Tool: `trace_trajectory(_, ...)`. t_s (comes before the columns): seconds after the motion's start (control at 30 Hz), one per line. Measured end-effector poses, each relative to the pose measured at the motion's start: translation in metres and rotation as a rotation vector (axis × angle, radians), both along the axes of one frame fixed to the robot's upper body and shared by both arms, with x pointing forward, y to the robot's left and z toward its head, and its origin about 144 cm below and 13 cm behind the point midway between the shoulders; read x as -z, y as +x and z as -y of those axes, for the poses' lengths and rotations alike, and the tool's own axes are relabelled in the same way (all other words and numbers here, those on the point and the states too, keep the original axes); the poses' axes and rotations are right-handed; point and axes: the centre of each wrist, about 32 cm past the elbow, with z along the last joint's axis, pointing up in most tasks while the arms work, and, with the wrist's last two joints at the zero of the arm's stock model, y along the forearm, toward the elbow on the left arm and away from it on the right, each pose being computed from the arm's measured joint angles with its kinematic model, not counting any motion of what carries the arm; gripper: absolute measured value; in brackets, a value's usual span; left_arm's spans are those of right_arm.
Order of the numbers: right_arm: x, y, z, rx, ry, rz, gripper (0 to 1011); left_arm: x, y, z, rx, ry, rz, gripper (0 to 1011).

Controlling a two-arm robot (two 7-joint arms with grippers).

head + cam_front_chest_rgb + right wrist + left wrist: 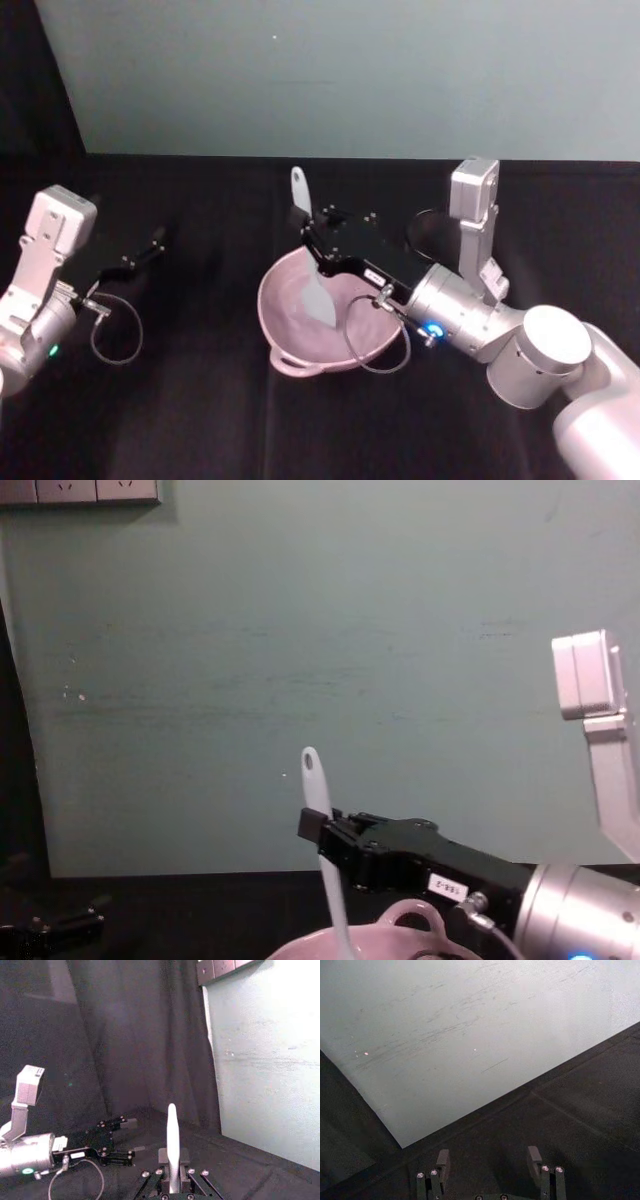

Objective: Use the one hand to pick up the spoon and stir the clear water in the bowl.

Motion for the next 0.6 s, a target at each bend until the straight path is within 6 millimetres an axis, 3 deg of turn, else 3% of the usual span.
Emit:
trace_trajectory(0.27,-0.017,-0.011,0.022,-0.002,-0.043,-0.062,117,0.000,0.000,0.000,0.000,0.000,0.000,1011)
trace_trajectory(0.6,-0.056,-0.025,0.059,-0.018,-0.141,-0.184,117,0.000,0.000,0.000,0.000,0.000,0.000,1011)
